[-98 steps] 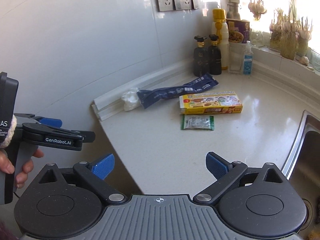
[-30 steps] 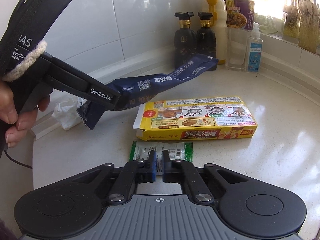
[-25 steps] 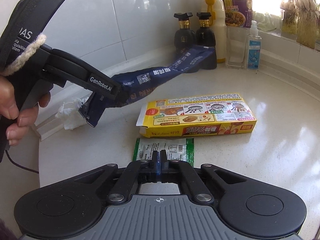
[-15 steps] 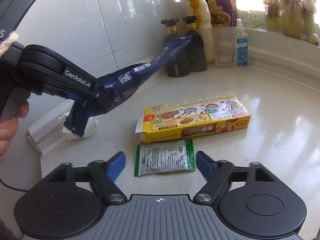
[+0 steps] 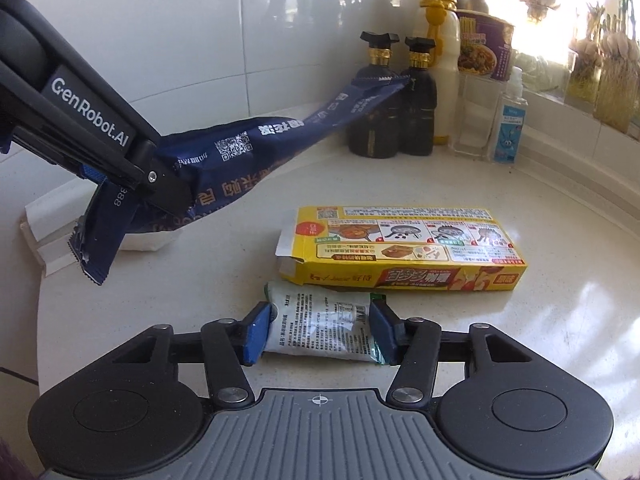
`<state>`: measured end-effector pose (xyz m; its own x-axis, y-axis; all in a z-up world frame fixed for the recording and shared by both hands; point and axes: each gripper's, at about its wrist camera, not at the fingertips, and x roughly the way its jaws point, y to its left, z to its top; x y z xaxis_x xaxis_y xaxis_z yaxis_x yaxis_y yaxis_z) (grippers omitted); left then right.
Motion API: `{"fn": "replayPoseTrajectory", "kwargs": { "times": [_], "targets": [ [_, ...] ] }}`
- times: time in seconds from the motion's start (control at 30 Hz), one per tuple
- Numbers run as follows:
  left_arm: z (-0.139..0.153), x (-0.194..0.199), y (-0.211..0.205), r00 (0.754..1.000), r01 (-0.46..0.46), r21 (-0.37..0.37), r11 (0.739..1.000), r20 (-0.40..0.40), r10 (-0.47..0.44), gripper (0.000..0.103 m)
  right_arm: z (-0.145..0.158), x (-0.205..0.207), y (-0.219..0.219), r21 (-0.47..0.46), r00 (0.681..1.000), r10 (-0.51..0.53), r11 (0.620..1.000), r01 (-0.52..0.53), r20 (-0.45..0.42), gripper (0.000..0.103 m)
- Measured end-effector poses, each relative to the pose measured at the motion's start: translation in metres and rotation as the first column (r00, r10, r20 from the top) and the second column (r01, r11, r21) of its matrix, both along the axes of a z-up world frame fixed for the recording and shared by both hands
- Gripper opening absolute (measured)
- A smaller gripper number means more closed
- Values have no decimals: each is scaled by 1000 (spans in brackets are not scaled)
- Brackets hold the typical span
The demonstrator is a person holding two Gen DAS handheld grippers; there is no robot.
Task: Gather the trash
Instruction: 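Carry the blue wrapper and green sachet down over the cream bin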
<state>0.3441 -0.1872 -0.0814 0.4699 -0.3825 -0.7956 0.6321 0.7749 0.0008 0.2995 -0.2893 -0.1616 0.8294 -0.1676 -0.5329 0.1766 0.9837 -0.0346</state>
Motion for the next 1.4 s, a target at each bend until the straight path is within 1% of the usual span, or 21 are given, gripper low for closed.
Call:
{"fn": "replayPoseTrajectory", "kwargs": {
  "times": [0.03,0.07,0.13,0.17,0.23,0.43,0.6,0.87,1.07,1.27,1.4],
  "targets": [
    [-1,0,1,1000,-7,-3,1000,-5,7,25,1,0,4,-18,1000,21,1000,-21,-5,31],
    [-1,-1,3,1000,-15,-6,1000,-10,15,25,1,0,7,-36,1000,29,999,-29,-10,30],
    [-2,-2,6,999,-29,-12,1000,-20,29,25,2,0,8,-43,999,47,998,-48,-15,22],
    [-2,-2,8,999,-36,-15,999,-25,36,25,3,-1,6,-26,999,49,998,-49,-13,21],
    [-1,-2,11,999,-44,-21,999,-33,44,25,6,-3,-2,39,999,37,999,-36,-16,9],
    [2,-7,21,997,-55,-38,998,-48,54,25,14,-22,-29,206,1000,-19,978,17,8,7],
    [5,-14,28,996,-63,-53,997,-69,60,25,25,-40,-40,288,998,-47,957,35,34,7],
    [13,-28,51,993,-82,-86,993,-96,74,25,40,-71,-41,353,997,-65,934,44,50,7],
    [17,-45,76,990,-94,-97,991,-115,82,25,47,-95,-30,395,996,-61,918,33,60,7],
    [17,-67,110,986,-108,-90,990,-133,95,25,56,-119,-7,407,997,-33,914,0,74,7],
    [12,-82,138,983,-114,-68,991,-151,103,25,60,-133,17,408,997,6,912,-38,80,7]
  ]
}}
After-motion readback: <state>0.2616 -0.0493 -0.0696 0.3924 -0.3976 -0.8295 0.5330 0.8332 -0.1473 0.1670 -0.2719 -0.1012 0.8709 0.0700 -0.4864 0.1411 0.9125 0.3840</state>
